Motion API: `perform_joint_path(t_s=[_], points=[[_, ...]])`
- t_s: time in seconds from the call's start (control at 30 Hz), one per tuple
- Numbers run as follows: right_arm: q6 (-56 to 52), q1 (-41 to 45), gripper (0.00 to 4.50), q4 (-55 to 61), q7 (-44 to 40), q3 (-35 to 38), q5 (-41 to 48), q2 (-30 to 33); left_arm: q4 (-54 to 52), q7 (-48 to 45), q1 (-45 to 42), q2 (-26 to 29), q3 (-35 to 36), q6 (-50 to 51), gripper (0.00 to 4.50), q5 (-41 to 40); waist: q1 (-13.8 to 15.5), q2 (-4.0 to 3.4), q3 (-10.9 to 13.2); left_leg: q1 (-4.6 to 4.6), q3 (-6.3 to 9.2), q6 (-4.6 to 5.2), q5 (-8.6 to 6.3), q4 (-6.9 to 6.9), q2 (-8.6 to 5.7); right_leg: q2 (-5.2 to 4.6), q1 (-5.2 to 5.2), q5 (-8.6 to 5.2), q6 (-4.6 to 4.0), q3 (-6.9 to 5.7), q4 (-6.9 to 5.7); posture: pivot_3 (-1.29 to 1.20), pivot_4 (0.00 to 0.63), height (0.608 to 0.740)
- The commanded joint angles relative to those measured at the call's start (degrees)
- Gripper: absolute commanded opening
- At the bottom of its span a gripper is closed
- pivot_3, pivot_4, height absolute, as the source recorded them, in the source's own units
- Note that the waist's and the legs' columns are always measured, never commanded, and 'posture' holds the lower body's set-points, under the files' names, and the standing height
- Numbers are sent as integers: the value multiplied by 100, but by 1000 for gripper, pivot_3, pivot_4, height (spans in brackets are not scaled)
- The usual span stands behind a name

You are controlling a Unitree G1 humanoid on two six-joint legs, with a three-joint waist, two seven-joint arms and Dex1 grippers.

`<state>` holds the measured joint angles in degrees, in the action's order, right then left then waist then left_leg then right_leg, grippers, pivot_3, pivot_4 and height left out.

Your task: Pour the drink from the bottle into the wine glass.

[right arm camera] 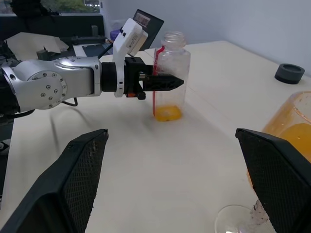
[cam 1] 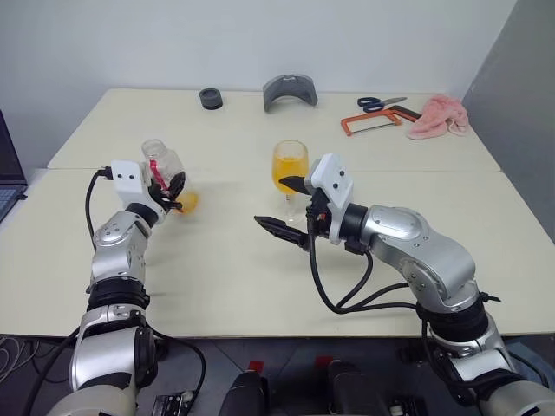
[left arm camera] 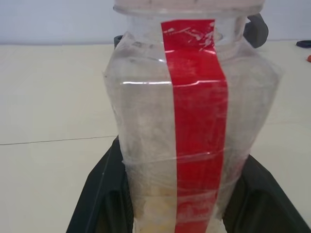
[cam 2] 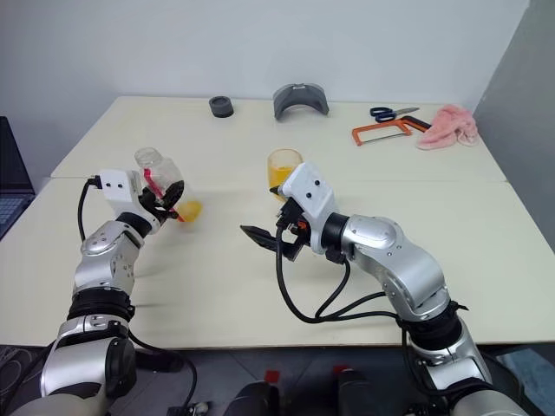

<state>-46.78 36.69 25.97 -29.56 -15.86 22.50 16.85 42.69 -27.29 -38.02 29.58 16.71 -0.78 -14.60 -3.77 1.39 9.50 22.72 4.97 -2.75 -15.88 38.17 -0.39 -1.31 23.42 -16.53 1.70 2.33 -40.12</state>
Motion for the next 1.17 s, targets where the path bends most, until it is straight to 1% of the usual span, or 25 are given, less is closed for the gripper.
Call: perform_joint_path(t_s=[0.03, 0.13, 0.17, 0.27, 0.4, 0.47, 0.57, 0.67, 0.7, 0.77, 0.83, 0.97, 1.17], points=[[92, 100, 4500, 101, -27, -2, -32, -28, 31, 83, 42, 29, 21, -101, 3421, 63, 0, 0, 0, 1, -1, 1, 0, 0, 0, 1, 0, 0, 0, 0, 0, 0, 150, 740], [57, 84, 4500, 118, -50, 6, -9, -24, -51, 96, 114, 16, 25, -114, 4342, 65, 4, 0, 0, 4, 2, 0, 0, 0, 2, 1, 1, 0, 0, -2, 1, 0, 150, 740], [47, 78, 4500, 121, -62, 4, 1, -21, -89, 94, 144, 14, 20, -115, 4463, 67, 9, 0, 0, 4, 2, 0, 0, 0, 2, 0, 1, 0, 0, -2, 1, 0, 150, 740], [110, -4, 4500, 106, -151, -44, -11, 34, -334, 51, 334, 15, -31, -162, 4463, 108, 11, 0, 0, 4, 1, 1, 0, 0, 3, 0, 1, 0, 0, -1, 2, 0, 150, 740], [563, -313, 4500, 42, -352, -220, -264, 252, -756, 39, 658, 9, -74, -147, 4463, 112, 18, 1, 0, 3, 2, 1, -1, -4, 5, -1, 1, 0, 0, -1, 5, 0, 150, 740], [1239, -802, 4500, -65, -438, -300, -536, 383, -1275, 40, 1058, -18, -30, -29, 4463, 17, 31, 2, -1, 4, 1, 1, -1, -4, 5, -1, 1, 0, 0, -1, 7, 0, 150, 740], [2187, -1467, 4500, -288, -436, -341, -973, 541, -2313, 238, 1700, -239, 230, 232, 4463, -357, 42, 4, -3, 0, 0, 1, -1, -10, 12, -7, -5, 0, 0, 1, 11, 0, 150, 740], [2563, -1934, 4500, -382, -291, -105, -937, 356, -2902, 708, 2109, -260, 213, 344, 4463, -42, 48, 5, -3, 2, -3, 2, -1, -9, 13, -9, -5, 0, 0, 4, 14, 0, 150, 740], [2885, -2168, 4500, -497, -169, 1, -1018, 289, -3229, 850, 2361, -286, 188, 477, 4463, 35, 49, 6, -3, 0, -3, 2, -1, -8, 16, -9, -5, 0, 0, 6, 11, 0, 150, 740], [3507, -2618, 4500, -882, 241, 273, -1223, 74, -3901, 950, 2924, -404, 185, 476, 4463, 48, 53, 8, -7, -7, -2, 2, -2, -11, 19, -6, -11, 0, 0, 5, 14, 0, 150, 740], [3726, -2847, 4500, -1167, 487, 529, -1166, -199, -4290, 1035, 3241, -520, 210, 481, 4463, 8, 77, 9, -8, -26, -12, 2, -2, -21, 21, -6, -25, 0, 0, 11, 16, 0, 150, 740], [4331, -2887, 4500, -1797, 1006, 943, -1303, -668, -4730, 1147, 3602, -714, 172, 604, 4463, -41, 109, 6, -6, -28, -18, 2, -2, -19, 20, -3, -26, 0, 1, 14, 14, 0, 150, 740], [4677, -2712, 4500, -2156, 1051, 995, -1479, -782, -4828, 1099, 3589, -792, 193, 587, 4463, -113, 122, 7, -7, -31, -22, 2, -2, -19, 14, 4, -28, 0, 1, 14, 13, 0, 150, 740]])
